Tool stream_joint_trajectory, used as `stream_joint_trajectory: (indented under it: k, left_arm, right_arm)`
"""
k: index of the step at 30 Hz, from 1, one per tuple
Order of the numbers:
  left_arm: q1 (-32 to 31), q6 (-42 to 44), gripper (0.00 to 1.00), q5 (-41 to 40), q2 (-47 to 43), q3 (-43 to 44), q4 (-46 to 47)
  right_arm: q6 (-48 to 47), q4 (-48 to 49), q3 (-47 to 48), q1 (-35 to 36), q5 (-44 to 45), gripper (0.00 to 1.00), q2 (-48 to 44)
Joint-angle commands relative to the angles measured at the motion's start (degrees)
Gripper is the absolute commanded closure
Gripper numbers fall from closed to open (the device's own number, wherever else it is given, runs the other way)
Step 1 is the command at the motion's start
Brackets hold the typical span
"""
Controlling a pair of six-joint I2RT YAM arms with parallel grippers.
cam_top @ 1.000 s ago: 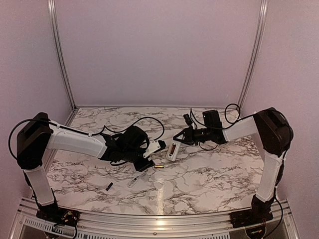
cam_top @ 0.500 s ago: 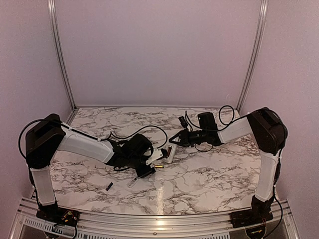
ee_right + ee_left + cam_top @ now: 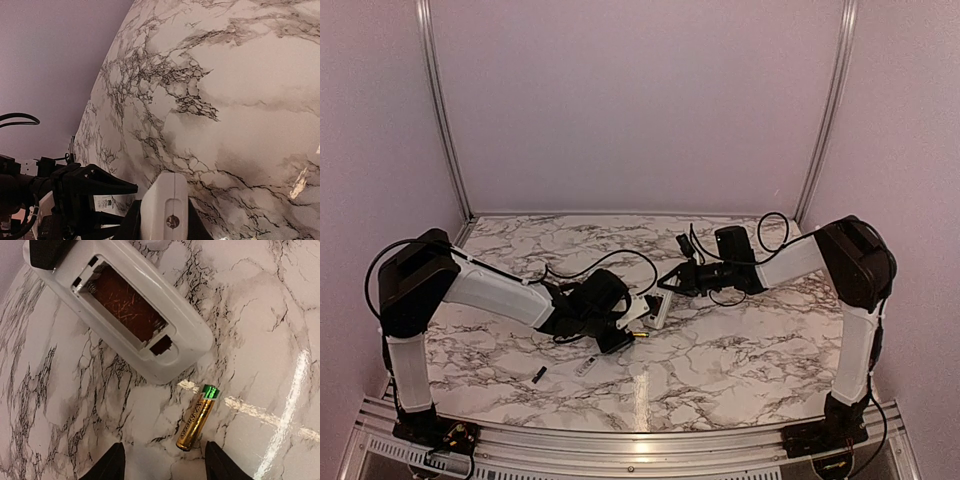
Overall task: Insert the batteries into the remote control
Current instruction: Adjust the battery at the center of the board.
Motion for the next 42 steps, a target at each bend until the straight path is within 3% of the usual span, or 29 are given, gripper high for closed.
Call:
stream_joint_trajectory:
  k: [1, 17, 42]
  left_arm:
    - [0.6, -0.3, 0.44, -2.6, 2.6, 1.1, -1.1]
    - [2.8, -0.2, 0.46, -2.8, 5.4, 5.2, -1.5]
    - [4.4, -1.5, 0.50, 4.5, 4.8, 5.3, -0.3]
  right_arm:
    - [-0.9, -1.2, -1.4, 0.9, 0.0, 1.00, -0.4]
    - [-0.1, -0.1, -4.7, 2.3, -0.8, 1.00, -1.9]
    - [3.5, 4.4, -5.3, 4.5, -1.0, 1.00, -1.3]
